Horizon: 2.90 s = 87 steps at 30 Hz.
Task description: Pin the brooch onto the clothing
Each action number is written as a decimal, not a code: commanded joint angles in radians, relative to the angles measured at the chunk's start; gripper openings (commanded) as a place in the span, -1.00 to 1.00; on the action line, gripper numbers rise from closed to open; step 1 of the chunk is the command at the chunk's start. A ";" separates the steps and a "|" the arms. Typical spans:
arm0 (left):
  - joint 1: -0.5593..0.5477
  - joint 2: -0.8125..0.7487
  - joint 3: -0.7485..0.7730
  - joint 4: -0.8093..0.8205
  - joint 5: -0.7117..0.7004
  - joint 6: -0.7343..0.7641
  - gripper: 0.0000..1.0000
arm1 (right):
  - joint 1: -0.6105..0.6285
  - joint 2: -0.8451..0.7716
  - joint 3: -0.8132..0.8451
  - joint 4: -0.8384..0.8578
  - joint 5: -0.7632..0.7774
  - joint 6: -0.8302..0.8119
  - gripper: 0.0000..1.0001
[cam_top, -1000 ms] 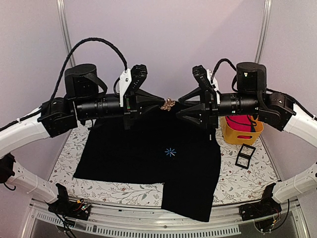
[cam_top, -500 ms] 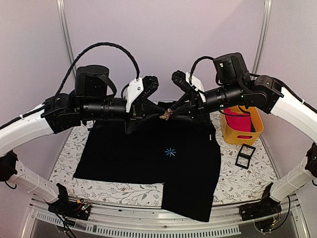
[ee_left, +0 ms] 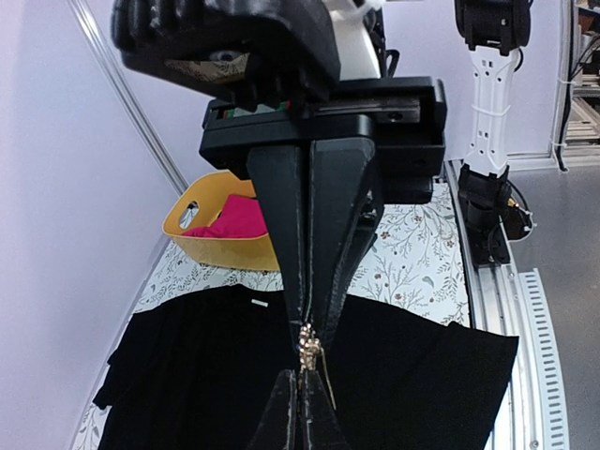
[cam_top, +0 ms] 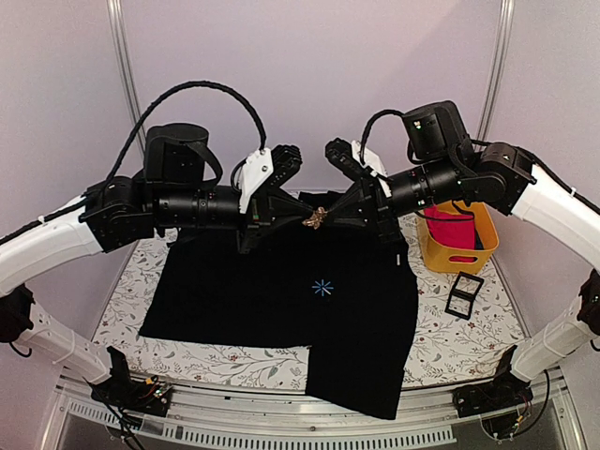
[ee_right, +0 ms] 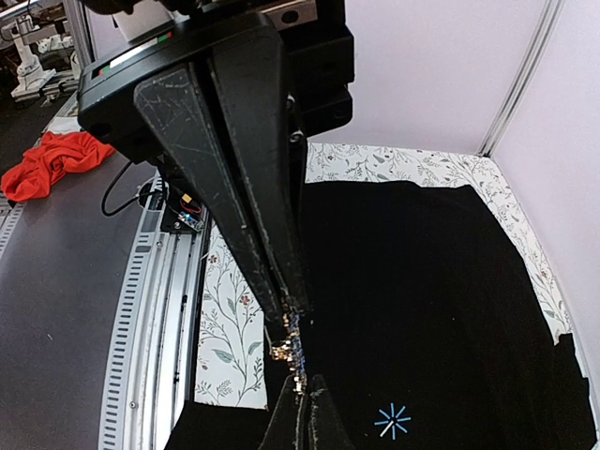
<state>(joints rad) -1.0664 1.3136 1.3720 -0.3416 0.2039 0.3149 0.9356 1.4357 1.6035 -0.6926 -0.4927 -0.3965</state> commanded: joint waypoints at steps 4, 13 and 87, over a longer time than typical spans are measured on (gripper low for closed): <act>-0.011 -0.001 0.010 0.012 0.024 0.000 -1.00 | 0.005 -0.022 -0.037 0.100 -0.086 0.025 -1.00; -0.011 -0.030 -0.025 0.082 -0.034 -0.018 -0.24 | 0.005 -0.068 -0.141 0.221 -0.067 0.104 -1.00; -0.061 -0.069 -0.233 0.563 -0.130 -0.071 -1.00 | 0.005 -0.319 -0.402 0.521 0.075 0.193 0.35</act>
<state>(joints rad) -1.1187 1.3117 1.0573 0.5278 0.1909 0.1291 0.9360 1.1698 1.1294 0.1165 -0.5404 -0.0746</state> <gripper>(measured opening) 0.007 0.624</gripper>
